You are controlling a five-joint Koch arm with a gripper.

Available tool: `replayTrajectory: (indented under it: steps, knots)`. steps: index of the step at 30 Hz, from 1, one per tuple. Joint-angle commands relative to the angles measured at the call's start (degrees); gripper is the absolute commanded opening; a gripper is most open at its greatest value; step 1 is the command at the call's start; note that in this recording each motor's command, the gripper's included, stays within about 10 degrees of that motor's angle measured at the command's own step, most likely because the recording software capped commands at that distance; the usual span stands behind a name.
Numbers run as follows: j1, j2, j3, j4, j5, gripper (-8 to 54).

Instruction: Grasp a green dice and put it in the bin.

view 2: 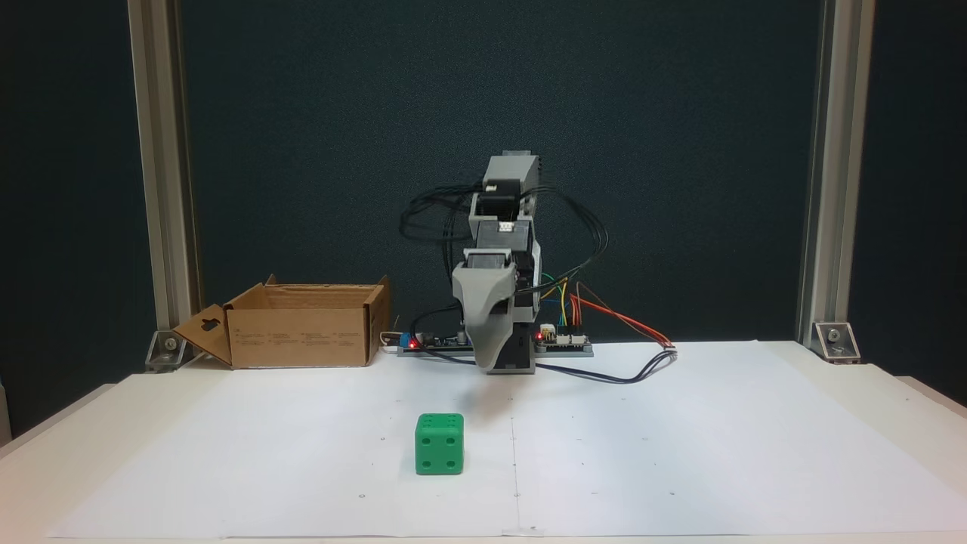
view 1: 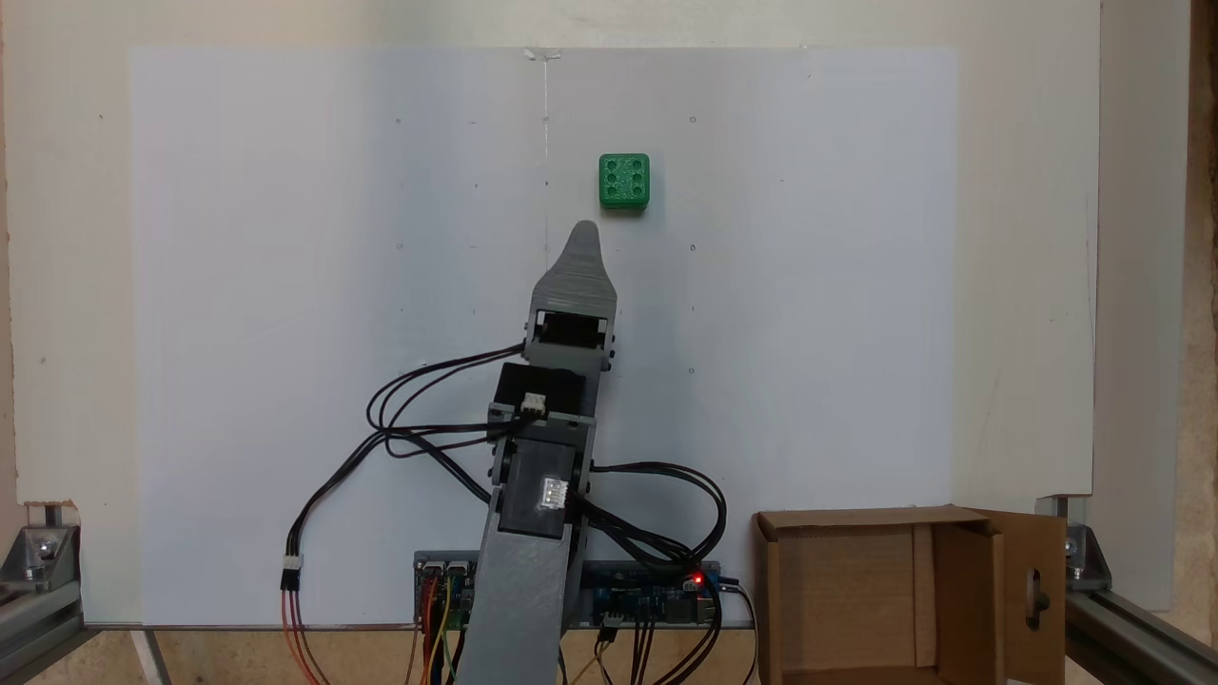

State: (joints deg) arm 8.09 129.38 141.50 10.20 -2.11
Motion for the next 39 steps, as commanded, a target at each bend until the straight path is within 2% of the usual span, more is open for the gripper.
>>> replayTrajectory:
  steps: [1, 16, 23, 36, 39]
  knots:
    - [-0.26, 5.80, -7.29, 9.03, -1.49, 42.9]
    - [6.06, -14.68, -47.99, 61.96, -0.97, 43.3]
    - [8.26, -22.94, -54.49, 64.16, -1.58, 43.4]
    - [8.00, -25.49, -56.43, 64.69, -18.37, 43.6]
    - [7.91, -26.72, -56.60, 64.60, -19.42, 43.6]
